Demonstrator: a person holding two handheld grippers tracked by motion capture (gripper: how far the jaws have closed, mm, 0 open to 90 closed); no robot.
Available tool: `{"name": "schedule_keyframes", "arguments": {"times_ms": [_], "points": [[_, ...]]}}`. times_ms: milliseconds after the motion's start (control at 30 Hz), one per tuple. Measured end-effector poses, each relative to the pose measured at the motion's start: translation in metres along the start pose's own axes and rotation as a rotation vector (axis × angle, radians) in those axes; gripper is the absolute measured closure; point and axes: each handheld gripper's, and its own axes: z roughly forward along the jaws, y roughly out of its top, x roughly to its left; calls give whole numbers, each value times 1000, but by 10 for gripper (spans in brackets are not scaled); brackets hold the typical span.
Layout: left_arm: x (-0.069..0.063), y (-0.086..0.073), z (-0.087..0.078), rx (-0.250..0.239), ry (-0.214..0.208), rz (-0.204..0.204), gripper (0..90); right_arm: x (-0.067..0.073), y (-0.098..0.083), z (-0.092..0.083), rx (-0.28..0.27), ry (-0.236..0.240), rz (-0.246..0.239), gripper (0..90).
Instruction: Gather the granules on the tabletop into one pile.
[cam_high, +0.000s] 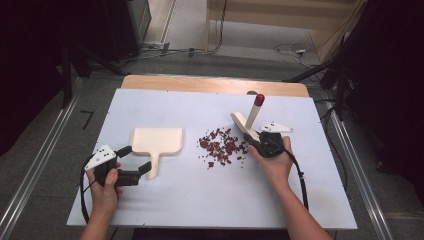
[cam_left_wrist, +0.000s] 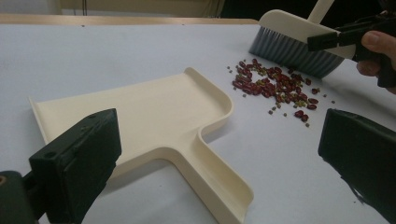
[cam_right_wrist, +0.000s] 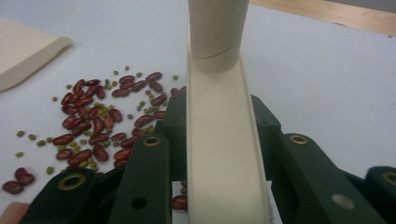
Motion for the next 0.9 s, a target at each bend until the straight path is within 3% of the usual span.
{"name": "schedule_keyframes", "arguments": {"times_ms": [167, 300, 400, 500, 633, 733, 767, 800, 900], "points": [[-1, 1, -2, -5, 6, 2, 0, 9, 1, -1, -2, 18, -13, 656], [-1, 1, -3, -7, 14, 5, 0, 12, 4, -4, -9, -5, -53, 657], [-1, 1, -4, -5, 17, 11, 0, 13, 9, -12, -42, 0, -51, 657], [-1, 0, -4, -4, 20, 10, 0, 24, 16, -24, -81, 47, -70, 657], [-2, 1, -4, -5, 25, 13, 0, 53, 22, -28, -71, 178, -73, 657], [-2, 1, -5, -5, 28, 11, 0, 79, 19, -22, -44, 259, -72, 657], [-2, 1, -5, -5, 28, 11, 0, 79, 19, -22, -44, 259, -72, 657], [-2, 1, -5, -6, 27, 11, 0, 94, 16, -16, -15, 303, -73, 657], [-1, 1, -6, -8, 30, 12, 0, 108, 11, -8, 19, 354, -42, 656]]}}
